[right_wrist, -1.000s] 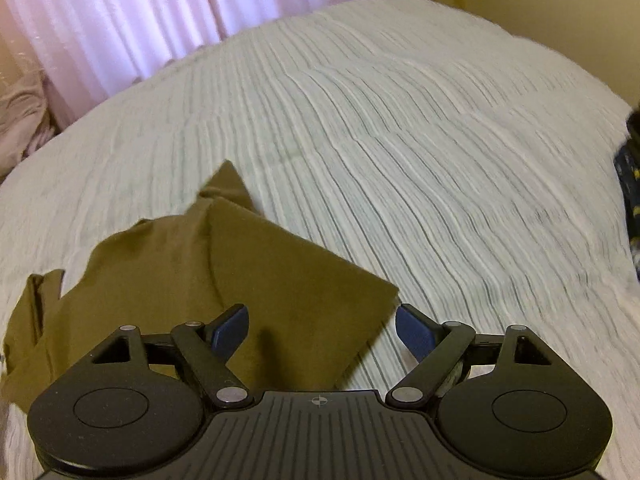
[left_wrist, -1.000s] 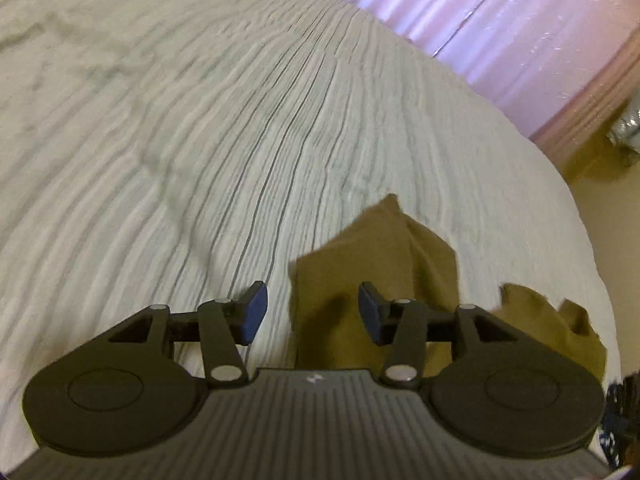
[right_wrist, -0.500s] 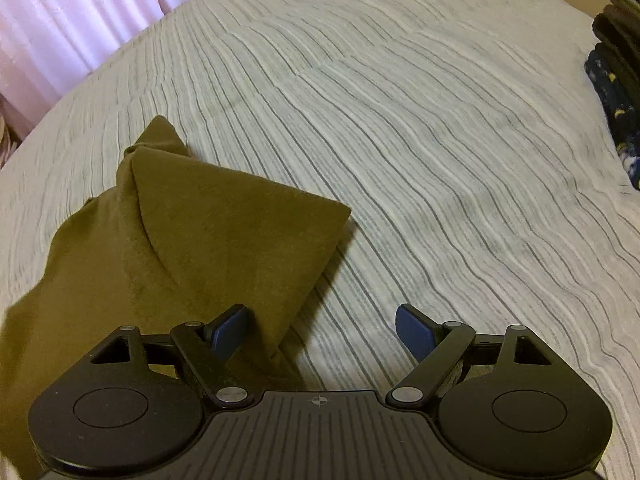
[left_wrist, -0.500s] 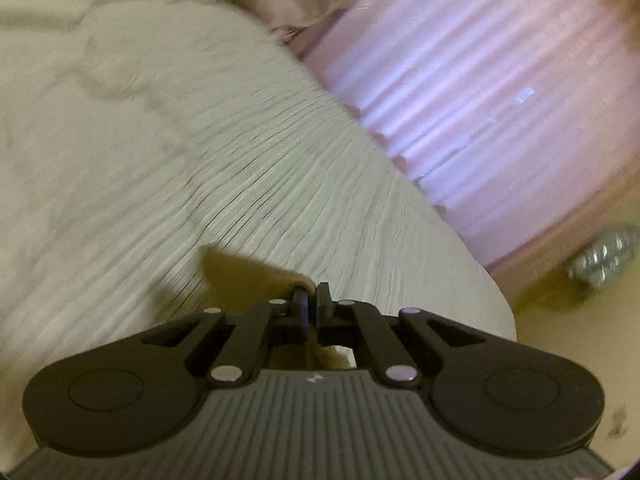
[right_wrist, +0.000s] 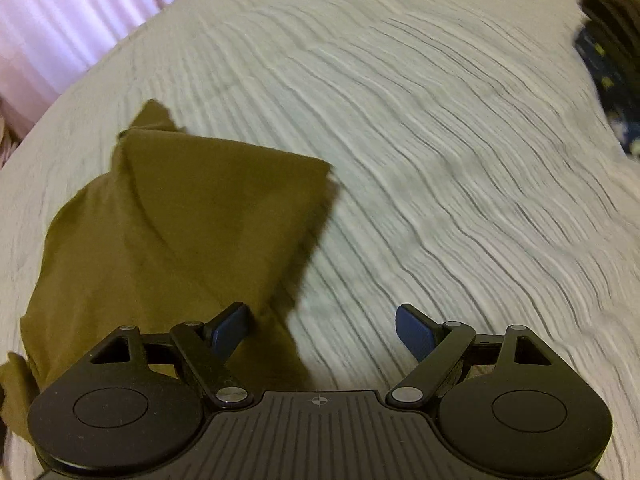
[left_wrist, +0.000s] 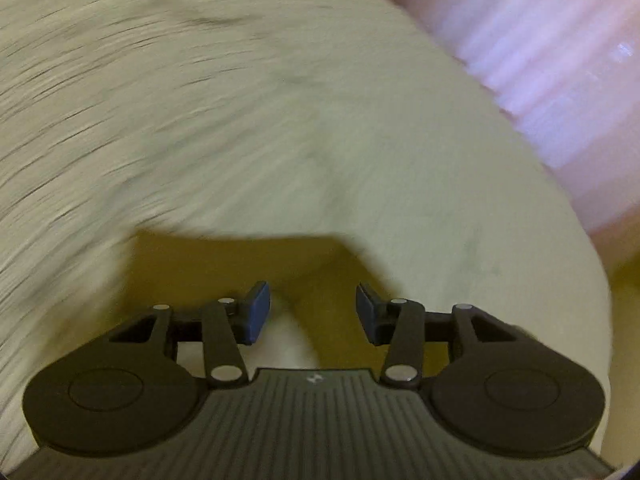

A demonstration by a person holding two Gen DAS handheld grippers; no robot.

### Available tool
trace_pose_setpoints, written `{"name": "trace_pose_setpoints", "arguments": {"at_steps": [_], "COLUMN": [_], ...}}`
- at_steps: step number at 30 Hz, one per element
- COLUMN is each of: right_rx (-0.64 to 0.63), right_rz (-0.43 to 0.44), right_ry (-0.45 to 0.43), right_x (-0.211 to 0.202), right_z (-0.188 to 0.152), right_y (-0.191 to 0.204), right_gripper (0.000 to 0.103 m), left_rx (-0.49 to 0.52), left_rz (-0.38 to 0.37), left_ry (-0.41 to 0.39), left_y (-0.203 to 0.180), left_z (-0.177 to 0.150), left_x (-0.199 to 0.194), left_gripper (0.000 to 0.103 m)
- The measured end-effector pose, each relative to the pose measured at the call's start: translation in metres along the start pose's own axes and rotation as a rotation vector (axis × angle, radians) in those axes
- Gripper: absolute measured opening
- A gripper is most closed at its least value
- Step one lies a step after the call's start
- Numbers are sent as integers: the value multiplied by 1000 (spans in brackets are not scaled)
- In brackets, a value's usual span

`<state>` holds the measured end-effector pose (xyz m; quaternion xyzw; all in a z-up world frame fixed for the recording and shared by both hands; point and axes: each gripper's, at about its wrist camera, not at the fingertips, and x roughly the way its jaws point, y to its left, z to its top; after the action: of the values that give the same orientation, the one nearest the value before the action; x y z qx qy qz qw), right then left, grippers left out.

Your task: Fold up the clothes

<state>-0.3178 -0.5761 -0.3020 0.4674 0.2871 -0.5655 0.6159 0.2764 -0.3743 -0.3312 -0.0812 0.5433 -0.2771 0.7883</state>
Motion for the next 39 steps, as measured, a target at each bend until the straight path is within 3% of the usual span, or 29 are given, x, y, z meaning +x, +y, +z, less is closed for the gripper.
{"name": "trace_pose_setpoints", "arguments": {"at_steps": [2, 4, 8, 10, 11, 12, 14, 17, 19, 22, 23, 24, 25, 26, 27, 30, 33, 34, 35, 36, 38, 39], "right_rx": [37, 42, 5, -16, -22, -24, -26, -23, -15, -8, -7, -5, -4, -5, -5, -13, -23, -25, -26, -28, -32, -33], "right_rz": [-14, -40, -70, -86, -89, -94, -102, -107, -110, -116, -118, -117, -117, -116, -115, -112, -113, -113, -113, -113, -114, -113], "right_ry": [11, 18, 26, 32, 34, 35, 38, 39, 37, 29, 26, 24, 22, 22, 21, 24, 30, 32, 34, 36, 39, 40], "right_x": [0, 1, 4, 6, 8, 9, 10, 9, 8, 9, 10, 11, 12, 13, 14, 17, 19, 20, 21, 22, 22, 22], "right_z": [-5, -11, -19, -20, -20, -20, -21, -22, -23, -25, -26, -25, -24, -25, -25, -25, -22, -21, -20, -20, -19, -18], "right_y": [-7, -7, 3, 10, 10, 11, 13, 13, 15, 18, 19, 21, 22, 21, 21, 20, 21, 22, 22, 22, 24, 24], "right_gripper": [84, 84, 84, 84, 84, 84, 84, 84, 84, 84, 84, 84, 84, 84, 84, 84, 84, 84, 84, 84, 84, 84], "left_rx": [-44, 6, 380, 583, 630, 646, 594, 496, 414, 302, 263, 224, 184, 139, 92, -23, -110, -138, -156, -151, -98, -50], "left_rz": [59, 118, 229, 259, 236, 197, 117, 32, 24, 70, 78, 78, 78, 64, 35, -39, -79, -92, -110, -134, -168, -170], "left_ry": [-11, -38, -133, -141, -123, -89, -52, -190, -298, -376, -376, -341, -305, -264, -225, -154, -139, -136, -131, -131, -187, -262], "left_y": [31, 47, 36, 28, 26, 27, 28, 24, 24, 33, 37, 43, 48, 53, 58, 67, 68, 68, 67, 65, 57, 54], "left_z": [-11, -19, -33, -39, -38, -33, -16, 25, 56, 90, 96, 94, 92, 88, 81, 64, 69, 71, 75, 78, 79, 78], "left_x": [-14, -23, -15, 3, 11, 20, 27, 11, 0, -6, -5, -1, 3, 8, 14, 34, 62, 71, 79, 82, 71, 53], "left_gripper": [42, 44, 47, 46, 38, 4, 0, 0, 0, 0, 0, 8, 18, 37, 44, 45, 45, 43, 28, 4, 2, 2]}}
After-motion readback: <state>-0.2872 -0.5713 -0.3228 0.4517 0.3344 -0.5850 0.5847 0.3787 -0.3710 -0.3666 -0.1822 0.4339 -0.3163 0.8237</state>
